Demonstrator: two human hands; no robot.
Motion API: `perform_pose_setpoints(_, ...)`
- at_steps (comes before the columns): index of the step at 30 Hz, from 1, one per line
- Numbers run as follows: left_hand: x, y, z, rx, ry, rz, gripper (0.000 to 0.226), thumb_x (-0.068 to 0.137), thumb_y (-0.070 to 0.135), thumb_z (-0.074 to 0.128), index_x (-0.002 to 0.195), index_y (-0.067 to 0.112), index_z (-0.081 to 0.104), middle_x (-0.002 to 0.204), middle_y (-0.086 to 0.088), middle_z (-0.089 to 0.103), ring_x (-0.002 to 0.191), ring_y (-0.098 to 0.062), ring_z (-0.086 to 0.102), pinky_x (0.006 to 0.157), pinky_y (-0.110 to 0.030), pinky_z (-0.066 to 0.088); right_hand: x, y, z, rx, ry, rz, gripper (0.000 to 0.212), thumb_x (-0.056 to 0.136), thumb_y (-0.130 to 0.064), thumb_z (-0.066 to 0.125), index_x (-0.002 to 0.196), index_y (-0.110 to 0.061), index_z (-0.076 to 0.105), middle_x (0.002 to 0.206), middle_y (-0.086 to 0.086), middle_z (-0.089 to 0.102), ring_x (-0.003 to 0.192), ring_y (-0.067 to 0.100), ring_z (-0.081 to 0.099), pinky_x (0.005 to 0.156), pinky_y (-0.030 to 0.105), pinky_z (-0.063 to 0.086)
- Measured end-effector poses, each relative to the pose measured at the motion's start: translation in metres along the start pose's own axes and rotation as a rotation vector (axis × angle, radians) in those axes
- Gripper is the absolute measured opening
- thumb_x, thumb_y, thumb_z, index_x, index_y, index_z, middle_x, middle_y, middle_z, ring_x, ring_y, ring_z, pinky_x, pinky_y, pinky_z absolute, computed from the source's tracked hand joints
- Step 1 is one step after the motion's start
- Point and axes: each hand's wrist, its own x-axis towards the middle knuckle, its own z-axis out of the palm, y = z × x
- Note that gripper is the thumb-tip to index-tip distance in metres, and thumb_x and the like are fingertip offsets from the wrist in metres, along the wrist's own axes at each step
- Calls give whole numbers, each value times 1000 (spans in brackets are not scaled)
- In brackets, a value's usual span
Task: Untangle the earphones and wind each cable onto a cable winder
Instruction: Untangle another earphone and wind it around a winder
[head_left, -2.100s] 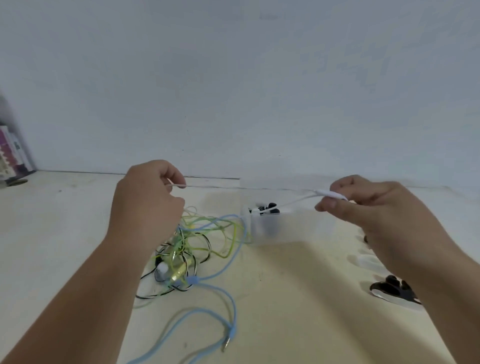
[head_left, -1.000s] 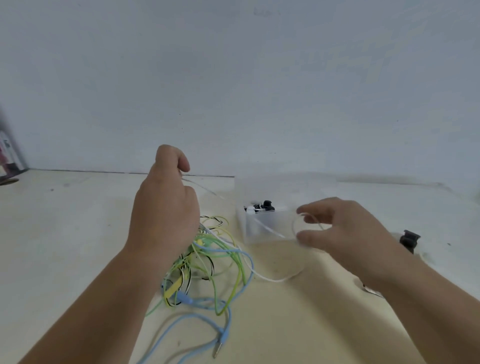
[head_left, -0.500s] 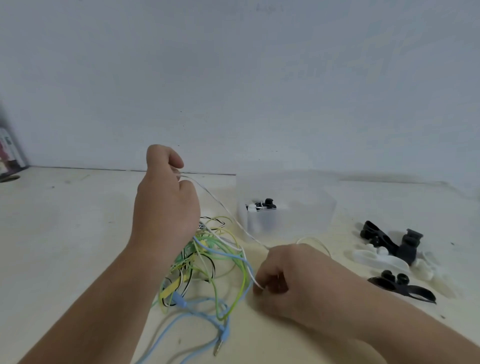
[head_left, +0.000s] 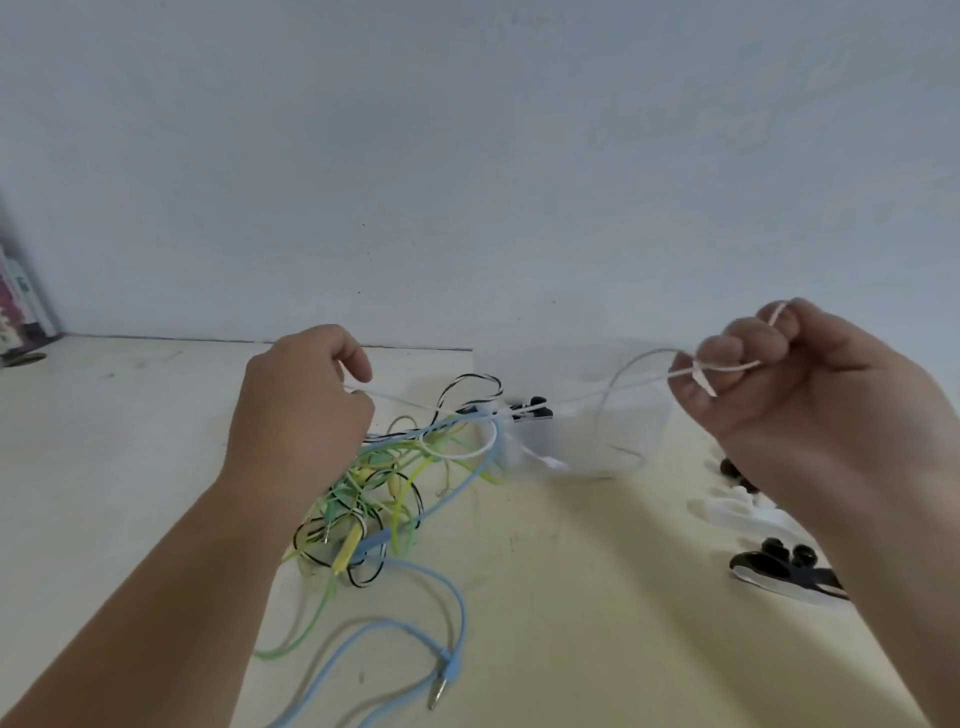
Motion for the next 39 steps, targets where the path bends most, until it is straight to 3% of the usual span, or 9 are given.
perform_pose_setpoints(4, 2, -2, -4, 100, 73, -23, 29, 74, -6, 61, 74, 23, 59, 72, 3, 54, 66, -14, 49, 52, -28, 33, 5, -5, -6, 55, 117, -139, 17, 67, -14, 56, 62, -19, 41, 58, -4, 33, 50, 17, 34, 83, 32, 44)
perform_pose_setpoints(7, 0, -5, -1, 172, 75, -53, 29, 77, -5, 60, 76, 24, 57, 72, 4, 53, 65, -14, 48, 51, -27, 30, 10, -9, -16, 17, 243, -288, 32, 43, -10, 70, 61, -17, 44, 62, 1, 44, 60, 23, 50, 75, 33, 52)
perform_pose_setpoints(9, -1, -7, 3, 190, 36, -63, 24, 81, 3, 64, 77, 25, 57, 73, 4, 55, 67, -18, 51, 53, -28, 33, 10, -9, -19, -84, 316, -354, 20, 63, -4, 64, 59, -15, 48, 65, 6, 58, 71, 28, 67, 77, 34, 56)
perform_pose_setpoints(13, -3, -2, 8, -12, -87, -74, 21, 90, 33, 69, 73, 23, 63, 70, 3, 61, 68, -15, 58, 60, -29, 39, -1, -5, -1, -1021, 362, -161, 11, 61, -20, 63, 58, -12, 71, 82, 6, 74, 88, 29, 72, 80, 37, 54)
perform_pose_setpoints(19, -7, 14, 4, -219, -160, -117, 36, 85, 36, 72, 62, 11, 62, 36, 8, 40, 41, -15, 36, 55, -26, 35, -13, 25, -2, -1998, -40, 109, 19, 92, -43, 58, 83, -29, 67, 82, -9, 63, 68, 11, 57, 58, 21, 39)
perform_pose_setpoints(22, -10, 19, 1, -258, -165, -106, 33, 82, 27, 69, 71, -3, 61, 38, 7, 31, 41, -15, 27, 53, -27, 28, -18, 26, 5, -1975, 9, 12, 20, 98, -42, 48, 106, -38, 66, 128, -24, 54, 92, 5, 60, 85, 31, 47)
perform_pose_setpoints(25, -14, 24, 0, -205, -193, -71, 36, 81, 28, 66, 72, -6, 58, 38, 6, 26, 41, -15, 24, 53, -29, 27, -26, 31, 17, -2051, -8, -140, 22, 98, -42, 48, 87, -37, 67, 119, -30, 56, 88, 2, 54, 111, 43, 32)
perform_pose_setpoints(31, -22, 34, 5, -165, -208, -49, 54, 90, 45, 54, 71, -5, 58, 49, -1, 28, 51, -22, 35, 57, -31, 34, -45, 72, 29, -2015, -335, 113, 50, 65, -73, 59, 90, -32, 70, 88, -12, 64, 85, 5, 60, 75, 27, 47)
perform_pose_setpoints(39, -25, 31, 13, -63, -447, 66, 52, 83, 65, 56, 69, 16, 66, 41, 9, 48, 38, -6, 42, 53, -28, 39, -35, 78, 11, -1748, -337, 55, 25, 88, -34, 68, 66, -20, 64, 58, -5, 57, 52, 4, 45, 54, 22, 37)
